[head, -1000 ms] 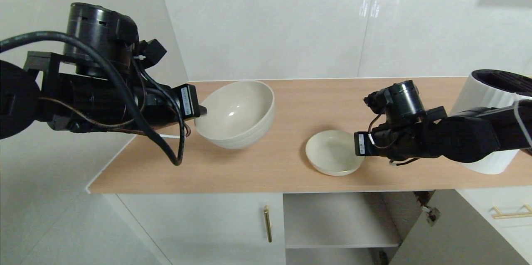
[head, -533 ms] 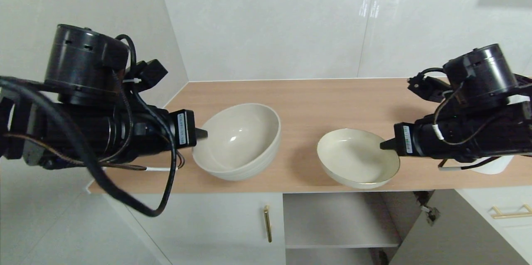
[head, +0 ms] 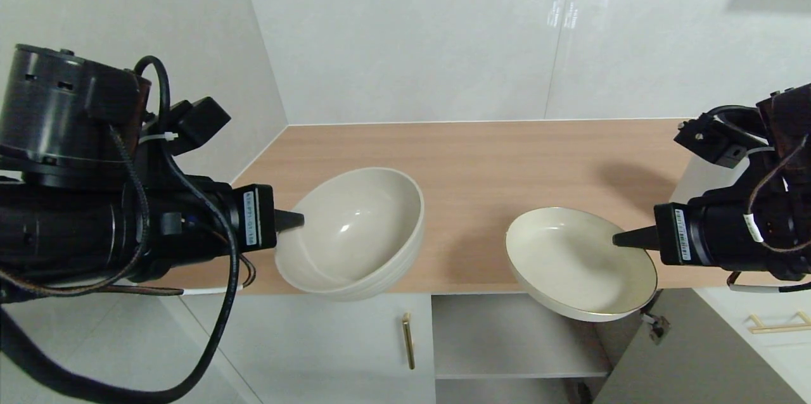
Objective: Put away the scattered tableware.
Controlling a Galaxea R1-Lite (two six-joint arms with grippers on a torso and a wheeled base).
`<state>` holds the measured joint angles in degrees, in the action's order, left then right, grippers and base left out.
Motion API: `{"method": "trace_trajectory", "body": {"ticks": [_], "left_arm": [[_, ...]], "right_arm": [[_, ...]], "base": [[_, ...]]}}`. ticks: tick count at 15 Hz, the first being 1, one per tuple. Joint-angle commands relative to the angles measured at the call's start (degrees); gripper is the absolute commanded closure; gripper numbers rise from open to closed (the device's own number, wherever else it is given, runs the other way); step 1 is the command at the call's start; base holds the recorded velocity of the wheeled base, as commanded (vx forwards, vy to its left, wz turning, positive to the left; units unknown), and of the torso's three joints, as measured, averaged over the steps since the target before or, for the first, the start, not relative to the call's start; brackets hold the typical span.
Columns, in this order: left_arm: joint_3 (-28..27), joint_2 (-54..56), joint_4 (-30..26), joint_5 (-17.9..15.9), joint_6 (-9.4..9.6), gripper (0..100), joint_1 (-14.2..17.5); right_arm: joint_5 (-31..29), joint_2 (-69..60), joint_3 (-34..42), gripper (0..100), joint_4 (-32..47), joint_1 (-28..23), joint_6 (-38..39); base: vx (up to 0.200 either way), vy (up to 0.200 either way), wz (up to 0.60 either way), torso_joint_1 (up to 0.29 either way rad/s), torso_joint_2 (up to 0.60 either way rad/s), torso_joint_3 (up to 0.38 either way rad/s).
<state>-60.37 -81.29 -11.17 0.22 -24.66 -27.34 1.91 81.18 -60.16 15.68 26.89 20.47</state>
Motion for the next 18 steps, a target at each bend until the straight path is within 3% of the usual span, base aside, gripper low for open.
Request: {"method": "trace_trajectory", "body": {"ticks": [1,10,14,18], "left_arm": [[0.0,-1.2,0.1,0.0,-0.04,100,-0.2],[0.1,-1.9,0.0,0.0,-0.04,100,-0.2],[0.3,-2.0,0.0,0.0,0.05,100,-0.2],[0.7,-2.6,0.0,0.0,0.05,100,-1.5]], "right_arm": [[0.0,-0.1,0.1,100,0.0,0.1,-0.1],[0.0,1.1,0.7,100,-0.1,0.1,-0.4],[-0.2,2.3,1.0,100,-0.6,0.1,-0.5],[-0.4,3.2,1.0,100,-0.6,0.0,-1.2]], "base": [[-0.2,0.0,0.0,0.007,0.0,0.007],[-0.2,0.0,0.0,0.001,0.0,0.003],[0.0,0.0,0.0,-0.03,0.06,0.037],[0.0,0.0,0.0,-0.18,0.44,0.229]]}}
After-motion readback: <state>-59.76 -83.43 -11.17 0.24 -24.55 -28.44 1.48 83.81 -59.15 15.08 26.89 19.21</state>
